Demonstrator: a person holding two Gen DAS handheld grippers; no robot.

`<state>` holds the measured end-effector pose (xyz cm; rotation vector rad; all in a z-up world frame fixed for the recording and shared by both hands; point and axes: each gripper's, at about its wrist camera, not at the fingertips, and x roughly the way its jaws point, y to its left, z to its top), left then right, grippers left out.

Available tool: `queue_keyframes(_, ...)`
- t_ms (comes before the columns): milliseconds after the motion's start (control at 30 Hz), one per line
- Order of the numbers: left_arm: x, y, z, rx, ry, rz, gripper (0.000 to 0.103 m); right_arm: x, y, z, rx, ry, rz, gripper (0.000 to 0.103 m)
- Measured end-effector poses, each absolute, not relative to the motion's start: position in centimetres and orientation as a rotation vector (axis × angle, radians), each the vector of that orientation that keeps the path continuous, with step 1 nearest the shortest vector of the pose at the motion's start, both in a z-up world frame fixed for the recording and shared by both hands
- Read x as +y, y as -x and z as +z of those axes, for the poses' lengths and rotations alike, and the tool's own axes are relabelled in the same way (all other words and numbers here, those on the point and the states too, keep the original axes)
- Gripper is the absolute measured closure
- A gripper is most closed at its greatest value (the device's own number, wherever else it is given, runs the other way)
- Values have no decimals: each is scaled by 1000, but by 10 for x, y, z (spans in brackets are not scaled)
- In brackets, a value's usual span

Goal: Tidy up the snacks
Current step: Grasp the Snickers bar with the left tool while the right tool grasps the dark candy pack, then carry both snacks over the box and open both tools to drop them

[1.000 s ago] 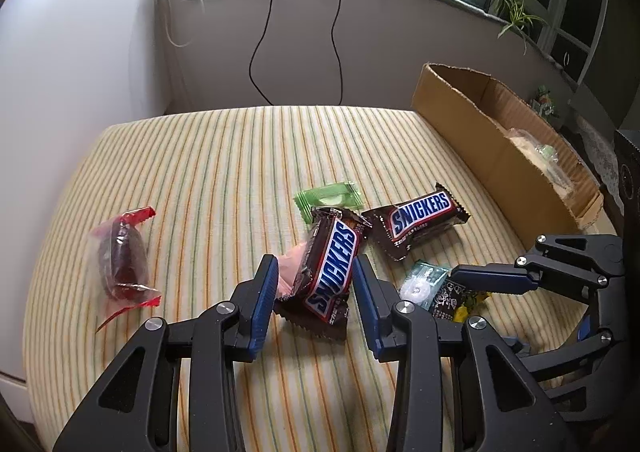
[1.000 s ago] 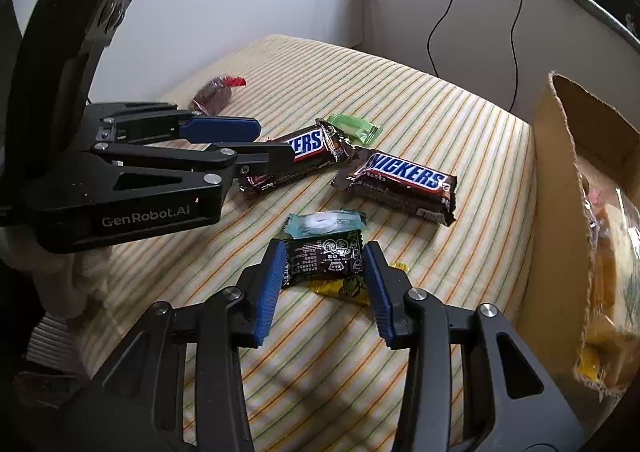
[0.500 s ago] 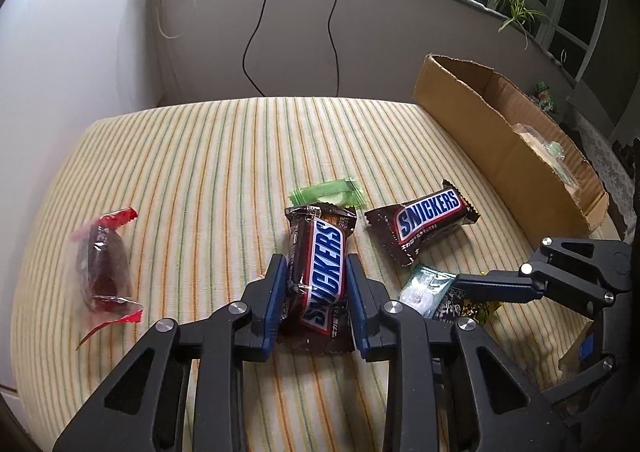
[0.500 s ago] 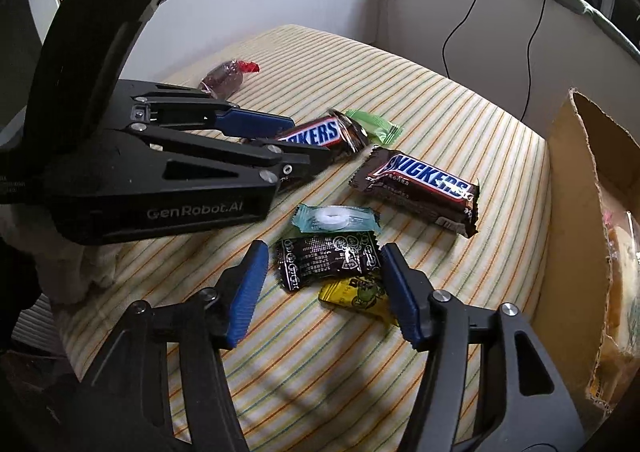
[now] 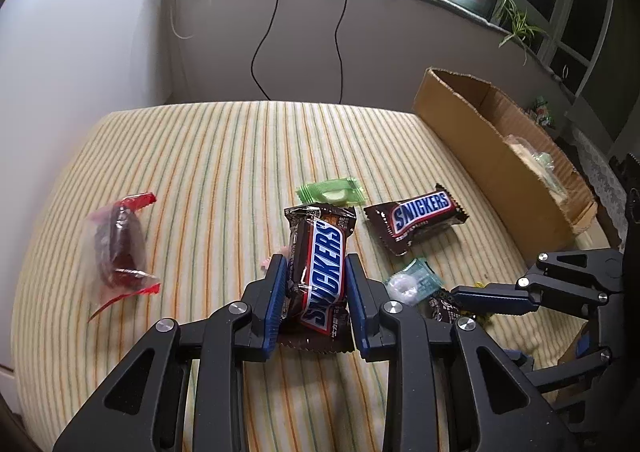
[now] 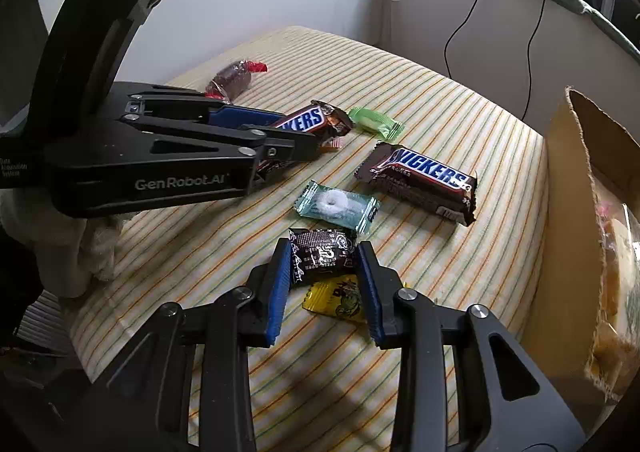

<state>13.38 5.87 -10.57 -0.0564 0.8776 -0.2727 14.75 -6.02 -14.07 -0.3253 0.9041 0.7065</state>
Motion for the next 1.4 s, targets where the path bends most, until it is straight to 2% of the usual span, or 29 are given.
queue_keyframes(633,42,-117,-76,807,71,-293,75,-102,-122,-99,814,236,691,69)
queue_keyframes(1400,-70,-170,-48,753,-14,-443,75,-221,-146,-64,744,111,478,69)
